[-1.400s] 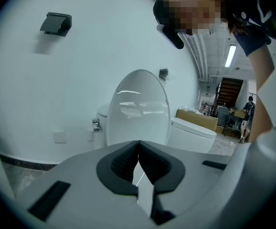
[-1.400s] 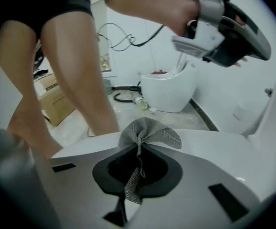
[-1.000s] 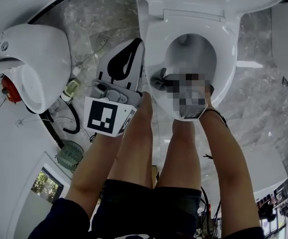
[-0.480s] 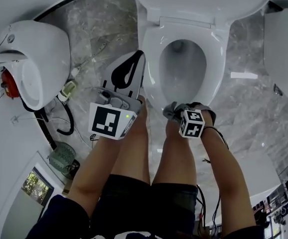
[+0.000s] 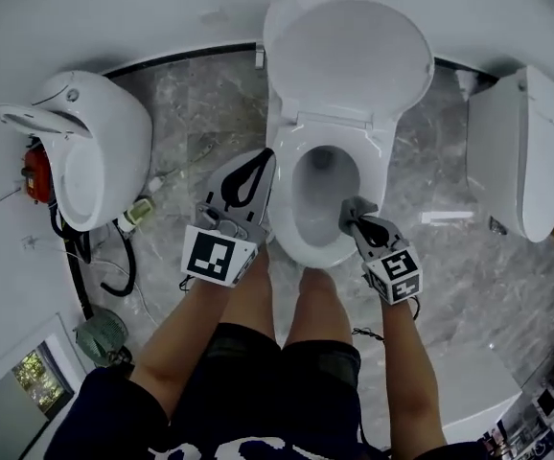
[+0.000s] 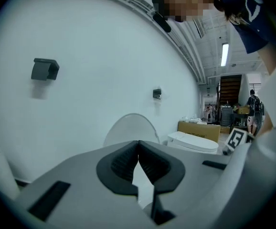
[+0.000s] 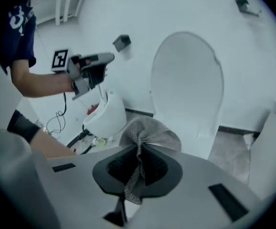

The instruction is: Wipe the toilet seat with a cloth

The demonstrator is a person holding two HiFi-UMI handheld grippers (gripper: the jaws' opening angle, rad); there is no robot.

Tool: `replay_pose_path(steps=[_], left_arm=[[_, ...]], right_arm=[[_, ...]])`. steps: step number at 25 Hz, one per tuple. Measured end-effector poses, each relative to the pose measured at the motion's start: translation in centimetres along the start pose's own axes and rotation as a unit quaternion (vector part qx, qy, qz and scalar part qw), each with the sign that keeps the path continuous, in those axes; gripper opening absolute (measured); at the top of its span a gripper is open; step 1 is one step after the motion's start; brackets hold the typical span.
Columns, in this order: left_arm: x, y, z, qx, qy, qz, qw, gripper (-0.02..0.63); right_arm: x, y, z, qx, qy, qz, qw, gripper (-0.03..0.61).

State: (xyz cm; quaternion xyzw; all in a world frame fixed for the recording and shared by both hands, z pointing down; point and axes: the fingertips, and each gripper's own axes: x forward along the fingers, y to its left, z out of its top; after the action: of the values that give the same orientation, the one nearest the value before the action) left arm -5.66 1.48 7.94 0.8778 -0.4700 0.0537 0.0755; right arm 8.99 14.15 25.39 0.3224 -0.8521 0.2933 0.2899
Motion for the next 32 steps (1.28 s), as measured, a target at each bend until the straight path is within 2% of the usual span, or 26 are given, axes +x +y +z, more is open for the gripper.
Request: replay_pose_path(steps=[3,7,10,13,15,18,26,32], left_arm=[[-0.7,-0.5,5.2,0.017,-0.023,0.002,0.9996,0.02],[-2.6,-0.8,12.1,0.023,-0.04,0.007,0.9989,0.02],[-4.3,-2.4,16.3,0.024,-0.054,0.007,0.9982,0.02],[-6.4,-4.1,18.2,0.037,-0.021,-0.003,0.9991,0.02],[-7.6,-4.8,19.7,0.04,-0.013,-0.005,0.9991,0.02],[-9.1,-5.7,22.3,0.032,-0.031,0.002,0.999,0.02],[-11.8,-7.9,26.8,0.04,-0.055,0.014,0.9976,0.02],[-12.8,-9.2,28.4,0.038,-0.064,0.019,0.9971,0.02]], right_arm=[[-5.2,1.1,9.7,-0.048,-0.081,-0.03,0.995,0.032],[-13.3,4.3,21.4,-0.08,-0.193,-0.051,0.977,0.032],[-19.2,5.5,26.4,-0.093,-0.249,-0.057,0.962,0.032],[-24.7,6.9,30.0,-0.093,-0.304,-0.059,0.946,0.032],[-28.0,7.8,32.0,-0.096,-0.339,-0.062,0.934,0.032],[-31.6,9.0,33.3,-0.109,-0.368,-0.073,0.92,0.032],[-37.7,11.5,34.7,-0.131,-0.404,-0.089,0.901,0.032],[-40.3,11.6,35.5,-0.118,-0.431,-0.092,0.89,0.032]])
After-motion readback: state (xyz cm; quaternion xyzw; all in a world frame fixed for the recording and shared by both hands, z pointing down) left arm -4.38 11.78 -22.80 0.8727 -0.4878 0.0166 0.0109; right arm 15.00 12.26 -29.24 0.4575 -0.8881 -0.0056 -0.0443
